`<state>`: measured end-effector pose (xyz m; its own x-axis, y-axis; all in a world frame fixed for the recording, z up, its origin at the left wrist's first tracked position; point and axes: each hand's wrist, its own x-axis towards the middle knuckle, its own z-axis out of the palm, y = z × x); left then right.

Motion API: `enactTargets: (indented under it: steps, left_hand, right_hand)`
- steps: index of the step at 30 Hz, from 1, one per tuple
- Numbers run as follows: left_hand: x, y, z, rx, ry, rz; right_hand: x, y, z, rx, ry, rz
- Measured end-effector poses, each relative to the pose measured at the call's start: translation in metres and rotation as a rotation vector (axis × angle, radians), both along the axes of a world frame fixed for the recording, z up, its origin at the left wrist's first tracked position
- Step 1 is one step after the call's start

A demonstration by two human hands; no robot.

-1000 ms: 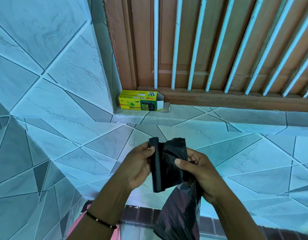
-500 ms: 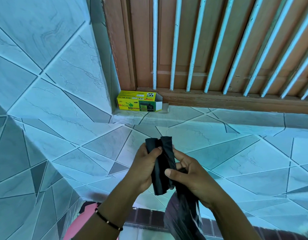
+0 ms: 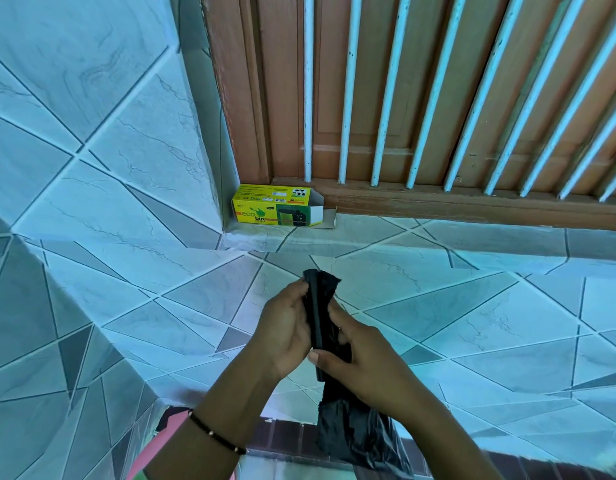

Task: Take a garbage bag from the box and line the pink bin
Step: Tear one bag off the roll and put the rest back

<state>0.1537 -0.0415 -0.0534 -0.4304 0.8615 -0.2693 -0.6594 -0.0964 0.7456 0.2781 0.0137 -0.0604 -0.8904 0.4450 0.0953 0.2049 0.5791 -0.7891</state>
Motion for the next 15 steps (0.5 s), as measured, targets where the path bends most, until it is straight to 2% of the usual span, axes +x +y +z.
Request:
enactTargets:
  steps: [4, 9, 11, 15]
  left_hand:
    - [-0.002, 0.001, -0.001, 0.082, 0.045, 0.0]
    - [-0.008, 0.001, 0.003, 0.089, 0.106, 0.001]
    - [-0.012, 0.0, 0.006, 0.113, 0.107, 0.0]
    - [-0.016, 0.0, 0.011, 0.296, 0.001, 0.031]
  right_hand:
    - [0.003, 0.005, -0.004, 0.074, -0.005, -0.056]
    - [0.008, 0.013, -0.002, 0.101, 0.041, -0.114]
    - [0.011, 0.017, 0.004, -0.002, 0.144, -0.13]
    - [0.021, 0.034, 0.003, -0.309, 0.343, -0.328]
